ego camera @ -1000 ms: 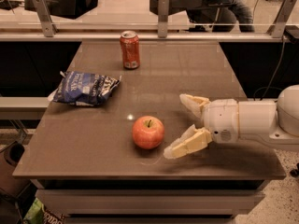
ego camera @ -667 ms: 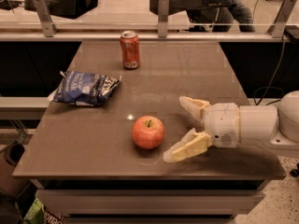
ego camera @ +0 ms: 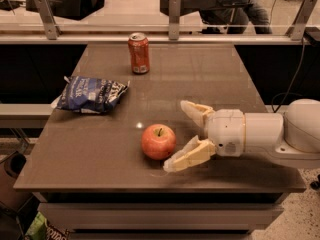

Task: Pick apple

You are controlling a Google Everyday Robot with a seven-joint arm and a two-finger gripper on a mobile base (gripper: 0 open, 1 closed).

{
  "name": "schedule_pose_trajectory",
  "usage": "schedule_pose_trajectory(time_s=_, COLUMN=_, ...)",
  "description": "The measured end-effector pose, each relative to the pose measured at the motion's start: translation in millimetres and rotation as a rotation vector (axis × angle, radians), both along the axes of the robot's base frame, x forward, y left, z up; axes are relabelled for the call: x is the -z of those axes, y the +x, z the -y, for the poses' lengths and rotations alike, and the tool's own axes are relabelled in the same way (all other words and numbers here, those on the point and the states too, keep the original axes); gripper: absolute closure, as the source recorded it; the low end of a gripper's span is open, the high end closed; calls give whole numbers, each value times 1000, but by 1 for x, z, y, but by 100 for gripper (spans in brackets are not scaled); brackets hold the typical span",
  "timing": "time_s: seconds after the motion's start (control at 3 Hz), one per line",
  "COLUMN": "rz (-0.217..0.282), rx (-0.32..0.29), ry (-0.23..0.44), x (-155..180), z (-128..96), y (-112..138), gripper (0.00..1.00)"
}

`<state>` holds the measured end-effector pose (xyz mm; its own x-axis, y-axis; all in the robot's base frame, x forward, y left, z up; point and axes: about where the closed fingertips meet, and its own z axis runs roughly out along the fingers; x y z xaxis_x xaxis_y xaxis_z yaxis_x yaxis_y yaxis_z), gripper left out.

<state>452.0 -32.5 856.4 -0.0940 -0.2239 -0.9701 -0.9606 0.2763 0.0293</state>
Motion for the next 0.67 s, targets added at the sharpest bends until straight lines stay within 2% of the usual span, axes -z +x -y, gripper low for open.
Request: schedule_pose_trajectory(time_s=0.67, rz=13, rx=-42, ry=60, x=5, z=-26, y=6, gripper=0)
